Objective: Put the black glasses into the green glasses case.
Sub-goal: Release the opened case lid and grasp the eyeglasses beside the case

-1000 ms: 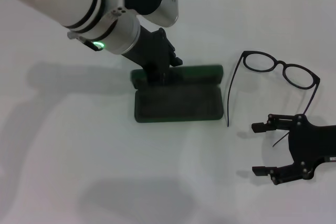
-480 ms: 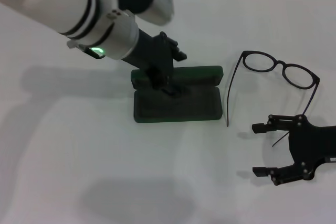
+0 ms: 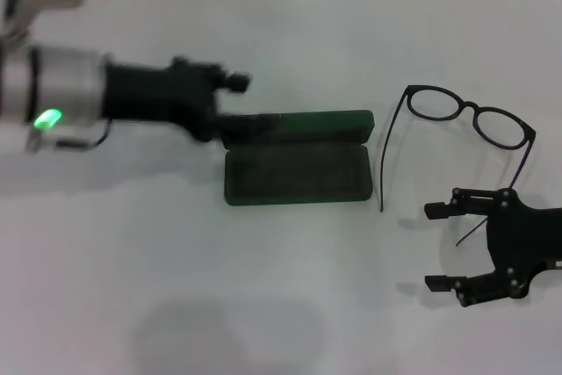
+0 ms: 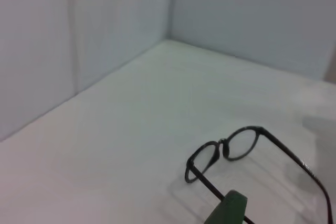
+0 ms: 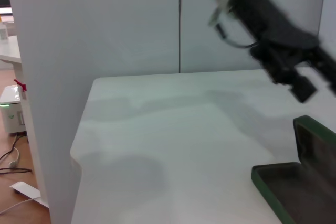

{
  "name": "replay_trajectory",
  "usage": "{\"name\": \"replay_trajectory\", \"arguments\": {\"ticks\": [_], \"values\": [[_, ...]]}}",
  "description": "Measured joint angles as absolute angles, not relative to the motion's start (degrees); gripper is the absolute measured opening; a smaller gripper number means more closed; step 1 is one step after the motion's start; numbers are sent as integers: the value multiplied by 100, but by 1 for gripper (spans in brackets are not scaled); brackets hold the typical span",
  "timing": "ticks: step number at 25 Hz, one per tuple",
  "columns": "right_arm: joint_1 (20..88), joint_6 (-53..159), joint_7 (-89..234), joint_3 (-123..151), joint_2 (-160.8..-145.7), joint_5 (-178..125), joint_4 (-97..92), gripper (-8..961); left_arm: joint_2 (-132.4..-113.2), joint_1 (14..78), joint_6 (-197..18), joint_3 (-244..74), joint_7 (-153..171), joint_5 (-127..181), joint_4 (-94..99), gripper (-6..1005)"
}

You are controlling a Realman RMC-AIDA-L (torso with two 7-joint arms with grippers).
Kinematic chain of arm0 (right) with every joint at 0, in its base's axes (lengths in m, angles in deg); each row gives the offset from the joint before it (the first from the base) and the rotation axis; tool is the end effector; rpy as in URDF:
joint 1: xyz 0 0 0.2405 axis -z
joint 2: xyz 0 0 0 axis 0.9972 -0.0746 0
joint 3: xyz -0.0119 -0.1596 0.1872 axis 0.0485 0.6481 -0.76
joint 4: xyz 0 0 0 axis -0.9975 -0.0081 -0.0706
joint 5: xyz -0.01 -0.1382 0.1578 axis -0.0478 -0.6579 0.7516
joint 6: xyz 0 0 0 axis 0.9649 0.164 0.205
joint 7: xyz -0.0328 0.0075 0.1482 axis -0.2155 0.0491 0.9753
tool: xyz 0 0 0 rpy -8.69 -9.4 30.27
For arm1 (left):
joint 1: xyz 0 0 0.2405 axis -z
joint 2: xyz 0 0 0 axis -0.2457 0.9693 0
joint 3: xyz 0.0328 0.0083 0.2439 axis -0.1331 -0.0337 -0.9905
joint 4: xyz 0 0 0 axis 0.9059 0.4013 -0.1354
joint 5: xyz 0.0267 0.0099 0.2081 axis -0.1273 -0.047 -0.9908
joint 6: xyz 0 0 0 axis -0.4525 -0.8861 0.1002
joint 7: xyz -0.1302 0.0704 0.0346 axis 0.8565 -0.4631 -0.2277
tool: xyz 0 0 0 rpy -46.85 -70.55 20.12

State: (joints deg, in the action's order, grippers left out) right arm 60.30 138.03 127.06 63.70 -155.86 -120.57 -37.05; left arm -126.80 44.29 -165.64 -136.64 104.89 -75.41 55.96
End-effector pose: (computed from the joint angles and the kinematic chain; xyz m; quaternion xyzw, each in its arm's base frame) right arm 0.2620 0.2894 -0.0138 -0.9809 0.0061 0.1842 0.0619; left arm -0.2095 0.3545 0.0073 -0.9607 -0.1935 -0.1509 0.1296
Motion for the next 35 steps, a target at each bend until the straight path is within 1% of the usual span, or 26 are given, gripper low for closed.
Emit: {"name": "replay_trajectory", "arguments": {"ticks": [6, 11, 15, 19, 20, 22, 23, 28, 31, 32, 33, 35], "values": [[6041, 13765, 12751, 6260, -15584, -12051, -3752, 854, -12591, 3410, -17395, -12734, 8790, -7218, 4967, 766], [6041, 13773, 13157, 6038, -15548, -12042, -3997, 854, -12649, 2740, -17621, -12607, 7953, -7151, 4868, 768], [5992, 13767, 13876, 6038, -15515, -12139, -4503, 853, -12701, 2477, -17682, -12600, 7568, -7161, 4751, 769], [5873, 13760, 14660, 6042, -15485, -12205, -4996, 853, -12701, 2400, -17833, -12595, 7508, -7167, 4624, 770], [5612, 13750, 15590, 6033, -15427, -12499, -5482, 853, -12695, 2396, -17858, -12595, 7507, -7172, 4591, 769], [5425, 13742, 16078, 6031, -15387, -12756, -5692, 853, -12681, 2387, -17887, -12597, 7497, -7232, 4525, 768], [5210, 13740, 16506, 6035, -15341, -13028, -5847, 853, -12681, 2384, -17889, -12600, 7481, -7268, 4513, 768], [4216, 13790, 17940, 6055, -15158, -14426, -5966, 853, -12727, 2407, -17920, -12621, 7340, -7429, 4496, 766], [3787, 13799, 18425, 6081, -15146, -15202, -5936, 853, -12732, 2484, -17967, -12626, 7318, -7436, 4414, 765], [3787, 13799, 18425, 6081, -15146, -15202, -5936, 853, -12732, 2503, -17972, -12626, 7295, -7438, 4390, 765], [3521, 13790, 18607, 6173, -15170, -15666, -5827, 853, -12731, 2526, -17976, -12626, 7257, -7440, 4365, 765], [3363, 13718, 18634, 6304, -15187, -15887, -5683, 853, -12735, 2538, -17978, -12626, 7181, -7441, 4353, 765]]}}
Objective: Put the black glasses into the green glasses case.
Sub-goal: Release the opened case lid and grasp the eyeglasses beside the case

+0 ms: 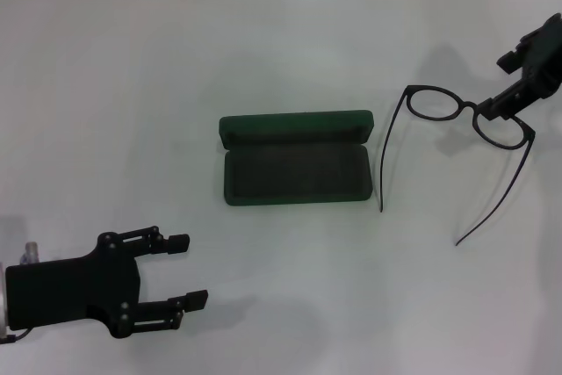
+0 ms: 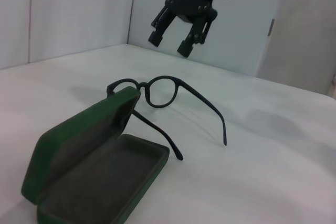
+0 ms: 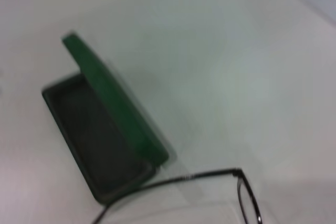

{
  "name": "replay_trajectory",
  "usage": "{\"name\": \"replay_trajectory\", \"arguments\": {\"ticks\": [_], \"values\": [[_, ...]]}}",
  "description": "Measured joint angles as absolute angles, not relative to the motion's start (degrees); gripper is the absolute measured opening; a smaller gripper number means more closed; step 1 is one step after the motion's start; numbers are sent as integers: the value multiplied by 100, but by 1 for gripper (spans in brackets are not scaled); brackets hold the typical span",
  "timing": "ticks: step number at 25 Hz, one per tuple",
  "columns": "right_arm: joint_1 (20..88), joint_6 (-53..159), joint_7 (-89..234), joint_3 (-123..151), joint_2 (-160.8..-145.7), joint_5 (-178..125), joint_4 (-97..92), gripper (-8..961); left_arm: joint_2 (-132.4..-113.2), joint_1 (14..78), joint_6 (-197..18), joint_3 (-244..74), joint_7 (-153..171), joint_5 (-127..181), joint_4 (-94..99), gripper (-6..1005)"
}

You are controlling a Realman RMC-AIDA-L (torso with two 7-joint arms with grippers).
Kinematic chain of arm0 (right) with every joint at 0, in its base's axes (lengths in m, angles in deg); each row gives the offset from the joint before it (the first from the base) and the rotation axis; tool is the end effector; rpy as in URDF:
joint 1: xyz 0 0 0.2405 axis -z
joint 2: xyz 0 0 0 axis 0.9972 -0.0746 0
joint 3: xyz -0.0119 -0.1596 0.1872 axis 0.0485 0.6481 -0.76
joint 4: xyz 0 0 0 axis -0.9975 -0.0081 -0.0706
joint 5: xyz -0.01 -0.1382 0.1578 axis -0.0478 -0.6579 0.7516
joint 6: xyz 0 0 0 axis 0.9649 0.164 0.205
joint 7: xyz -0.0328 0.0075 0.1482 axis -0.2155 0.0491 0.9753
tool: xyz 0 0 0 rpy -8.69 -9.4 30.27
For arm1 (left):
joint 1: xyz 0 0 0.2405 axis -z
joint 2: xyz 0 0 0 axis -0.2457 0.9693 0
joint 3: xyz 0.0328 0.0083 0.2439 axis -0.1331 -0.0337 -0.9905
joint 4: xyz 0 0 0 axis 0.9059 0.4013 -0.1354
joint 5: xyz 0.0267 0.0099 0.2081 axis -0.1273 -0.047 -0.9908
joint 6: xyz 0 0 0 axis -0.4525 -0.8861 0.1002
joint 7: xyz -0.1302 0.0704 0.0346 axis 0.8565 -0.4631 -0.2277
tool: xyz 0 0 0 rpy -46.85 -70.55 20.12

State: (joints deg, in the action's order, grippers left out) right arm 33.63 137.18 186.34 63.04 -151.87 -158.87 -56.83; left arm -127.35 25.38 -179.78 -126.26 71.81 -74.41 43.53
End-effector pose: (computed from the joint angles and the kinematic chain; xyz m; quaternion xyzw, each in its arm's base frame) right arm 0.1579 0.4175 0.0604 -0.9639 0.1780 -0.1365 0.1437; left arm -0.3140 0.2222 -0.0039 -0.9544 -0.1710 -0.2152 0.1169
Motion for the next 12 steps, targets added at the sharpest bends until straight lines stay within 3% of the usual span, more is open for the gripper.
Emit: {"name": "replay_trajectory", "arguments": {"ticks": [12], "values": [[3124, 12391, 18651, 7304, -15389, -16324, -4898, 848, -12734, 2550, -17978, -12628, 7113, -7447, 4286, 766]]}}
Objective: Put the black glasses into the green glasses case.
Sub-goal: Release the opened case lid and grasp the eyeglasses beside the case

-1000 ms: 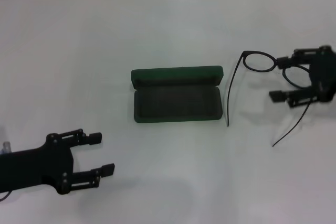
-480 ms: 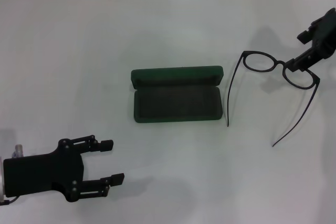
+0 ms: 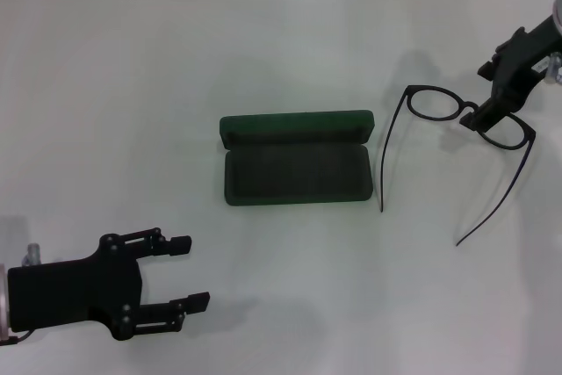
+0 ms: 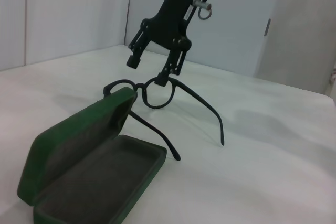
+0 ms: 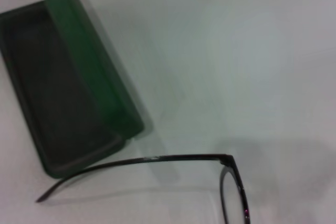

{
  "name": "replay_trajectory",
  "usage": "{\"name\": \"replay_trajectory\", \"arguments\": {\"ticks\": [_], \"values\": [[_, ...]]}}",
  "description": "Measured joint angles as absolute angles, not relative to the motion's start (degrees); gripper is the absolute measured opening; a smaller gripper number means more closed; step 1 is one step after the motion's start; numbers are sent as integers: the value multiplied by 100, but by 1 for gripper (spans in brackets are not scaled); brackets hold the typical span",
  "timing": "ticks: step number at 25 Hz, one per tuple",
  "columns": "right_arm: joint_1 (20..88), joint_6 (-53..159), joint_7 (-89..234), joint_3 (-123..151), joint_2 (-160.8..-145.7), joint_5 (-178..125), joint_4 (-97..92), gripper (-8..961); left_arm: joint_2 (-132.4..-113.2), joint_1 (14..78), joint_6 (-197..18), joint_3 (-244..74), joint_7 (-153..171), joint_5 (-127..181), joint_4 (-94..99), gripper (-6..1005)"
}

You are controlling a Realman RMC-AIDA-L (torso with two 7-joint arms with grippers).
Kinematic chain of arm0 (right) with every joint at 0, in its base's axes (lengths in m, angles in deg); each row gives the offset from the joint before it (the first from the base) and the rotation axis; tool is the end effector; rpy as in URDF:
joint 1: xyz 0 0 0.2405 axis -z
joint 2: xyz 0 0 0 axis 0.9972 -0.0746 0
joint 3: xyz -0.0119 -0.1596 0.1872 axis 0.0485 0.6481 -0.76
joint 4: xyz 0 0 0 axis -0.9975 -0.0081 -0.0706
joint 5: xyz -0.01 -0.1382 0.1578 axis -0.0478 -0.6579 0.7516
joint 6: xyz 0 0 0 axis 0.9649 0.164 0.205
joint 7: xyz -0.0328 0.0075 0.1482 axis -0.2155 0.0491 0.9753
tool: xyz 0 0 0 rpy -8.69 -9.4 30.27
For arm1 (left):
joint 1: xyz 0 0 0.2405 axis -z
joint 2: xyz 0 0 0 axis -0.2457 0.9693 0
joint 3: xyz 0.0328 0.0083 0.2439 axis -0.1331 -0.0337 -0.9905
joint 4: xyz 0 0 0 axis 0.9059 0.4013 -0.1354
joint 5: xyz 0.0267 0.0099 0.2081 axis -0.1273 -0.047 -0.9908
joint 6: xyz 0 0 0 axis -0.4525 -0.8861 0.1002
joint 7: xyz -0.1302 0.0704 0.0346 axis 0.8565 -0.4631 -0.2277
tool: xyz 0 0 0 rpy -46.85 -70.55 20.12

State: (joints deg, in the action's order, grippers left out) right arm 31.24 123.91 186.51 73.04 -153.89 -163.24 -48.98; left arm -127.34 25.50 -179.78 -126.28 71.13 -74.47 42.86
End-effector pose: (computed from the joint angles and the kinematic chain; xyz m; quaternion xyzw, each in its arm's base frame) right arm 0.1647 0.4333 0.0168 -0.9548 0.1292 -0.2050 0.1720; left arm -0.3141 0.2213 -0.0057 -0.9546 -0.1689 -0.2166 0.1150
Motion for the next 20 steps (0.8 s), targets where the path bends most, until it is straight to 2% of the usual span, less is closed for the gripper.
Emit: {"name": "replay_trajectory", "arguments": {"ticks": [20], "values": [[3013, 11568, 18683, 7259, -15513, -16336, -4174, 840, -12730, 2688, -17978, -12683, 7106, -7451, 4073, 765]]}}
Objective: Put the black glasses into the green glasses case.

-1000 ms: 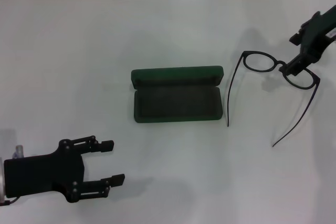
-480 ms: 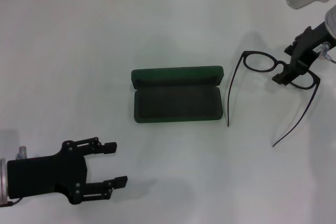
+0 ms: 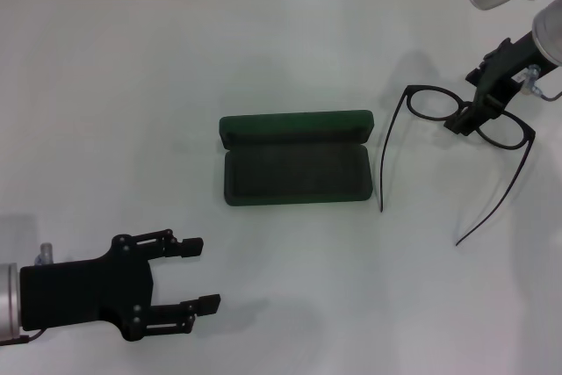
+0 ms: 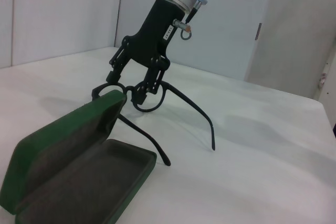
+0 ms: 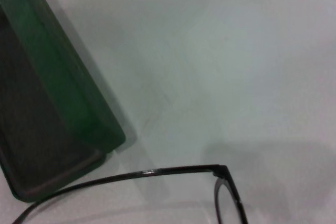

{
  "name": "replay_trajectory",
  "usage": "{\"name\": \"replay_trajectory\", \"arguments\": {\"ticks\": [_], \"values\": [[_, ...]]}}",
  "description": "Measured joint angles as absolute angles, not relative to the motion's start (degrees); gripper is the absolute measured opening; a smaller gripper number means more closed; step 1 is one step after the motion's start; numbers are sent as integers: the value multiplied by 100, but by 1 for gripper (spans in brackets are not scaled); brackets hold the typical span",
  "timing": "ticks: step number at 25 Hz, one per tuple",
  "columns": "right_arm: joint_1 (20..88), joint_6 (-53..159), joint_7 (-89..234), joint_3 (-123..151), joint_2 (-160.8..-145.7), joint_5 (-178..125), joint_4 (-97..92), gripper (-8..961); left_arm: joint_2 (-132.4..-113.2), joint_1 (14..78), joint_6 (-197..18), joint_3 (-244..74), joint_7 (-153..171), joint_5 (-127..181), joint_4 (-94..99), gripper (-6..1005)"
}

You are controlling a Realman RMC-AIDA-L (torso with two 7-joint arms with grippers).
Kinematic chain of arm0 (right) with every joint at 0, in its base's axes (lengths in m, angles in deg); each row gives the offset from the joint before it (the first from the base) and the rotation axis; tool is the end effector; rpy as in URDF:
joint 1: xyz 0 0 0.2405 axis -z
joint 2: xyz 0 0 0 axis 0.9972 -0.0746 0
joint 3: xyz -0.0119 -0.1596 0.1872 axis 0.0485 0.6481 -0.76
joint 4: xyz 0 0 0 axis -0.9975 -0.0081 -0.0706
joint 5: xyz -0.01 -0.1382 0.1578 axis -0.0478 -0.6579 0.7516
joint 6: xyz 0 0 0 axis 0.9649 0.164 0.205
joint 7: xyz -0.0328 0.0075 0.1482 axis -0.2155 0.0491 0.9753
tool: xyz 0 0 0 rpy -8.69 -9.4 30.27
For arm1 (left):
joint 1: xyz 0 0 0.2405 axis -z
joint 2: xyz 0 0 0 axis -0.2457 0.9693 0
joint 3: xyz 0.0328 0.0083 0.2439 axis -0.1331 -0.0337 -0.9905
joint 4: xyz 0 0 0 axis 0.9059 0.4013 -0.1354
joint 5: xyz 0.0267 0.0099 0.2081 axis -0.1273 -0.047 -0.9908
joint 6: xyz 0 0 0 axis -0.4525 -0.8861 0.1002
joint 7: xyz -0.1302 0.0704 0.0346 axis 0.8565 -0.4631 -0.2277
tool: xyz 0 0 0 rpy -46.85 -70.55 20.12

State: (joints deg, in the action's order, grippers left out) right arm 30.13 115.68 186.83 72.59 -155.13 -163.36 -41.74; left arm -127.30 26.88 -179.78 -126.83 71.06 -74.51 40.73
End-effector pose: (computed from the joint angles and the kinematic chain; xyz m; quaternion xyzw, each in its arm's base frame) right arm 0.1767 0.4401 -0.0044 -0.9511 0.1485 -0.1930 0.1898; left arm -0.3096 0.2235 -0.0123 -0.9545 -0.1697 -0.2239 0.1000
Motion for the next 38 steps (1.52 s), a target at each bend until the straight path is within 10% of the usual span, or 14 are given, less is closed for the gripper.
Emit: {"name": "replay_trajectory", "arguments": {"ticks": [14, 30, 38], "values": [[2745, 11622, 18840, 7279, -15472, -16378, -3754, 834, -12716, 2704, -17968, -12683, 7103, -7456, 4098, 766], [2731, 11724, 18865, 7249, -15387, -16384, -3729, 132, -12716, 2758, -17962, -12683, 7103, -7455, 4086, 766], [2733, 11917, 18885, 7212, -15306, -16383, -3825, 45, -12724, 2759, -17963, -12683, 7103, -7455, 4082, 765]]}}
